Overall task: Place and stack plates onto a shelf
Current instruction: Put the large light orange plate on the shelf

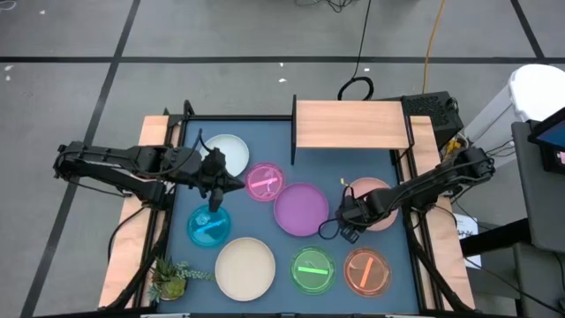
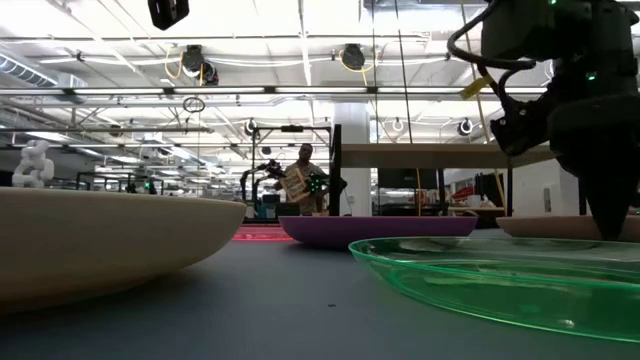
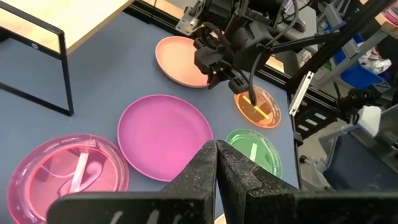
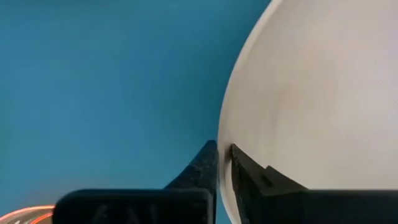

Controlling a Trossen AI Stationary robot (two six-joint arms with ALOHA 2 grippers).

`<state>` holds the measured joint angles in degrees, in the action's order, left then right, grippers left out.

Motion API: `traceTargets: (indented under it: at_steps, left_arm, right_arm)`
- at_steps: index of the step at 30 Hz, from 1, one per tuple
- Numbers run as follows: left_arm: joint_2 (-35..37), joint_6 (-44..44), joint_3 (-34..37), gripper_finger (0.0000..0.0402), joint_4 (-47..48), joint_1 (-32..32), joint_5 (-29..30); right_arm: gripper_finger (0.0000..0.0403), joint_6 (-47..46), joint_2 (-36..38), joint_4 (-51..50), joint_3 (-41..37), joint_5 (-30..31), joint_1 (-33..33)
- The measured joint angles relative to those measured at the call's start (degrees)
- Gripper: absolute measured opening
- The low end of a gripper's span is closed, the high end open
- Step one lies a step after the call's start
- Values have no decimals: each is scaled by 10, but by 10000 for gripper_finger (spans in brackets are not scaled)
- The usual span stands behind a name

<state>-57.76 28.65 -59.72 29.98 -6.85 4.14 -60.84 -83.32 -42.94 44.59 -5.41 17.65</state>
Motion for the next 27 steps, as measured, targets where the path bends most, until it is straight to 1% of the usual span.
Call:
traceTargets:
  at_steps: [12, 21, 27]
  left_arm:
    - [0, -11, 0, 15, 0, 0, 10]
    - [0, -20, 0, 15, 1, 0, 10]
    - [0, -20, 0, 15, 3, 0, 10]
  right_arm:
    - [1, -75, 85, -15, 2, -8, 0]
    - [1, -77, 97, -73, 82, -8, 0]
    - [1, -98, 96, -102, 140, -8, 1]
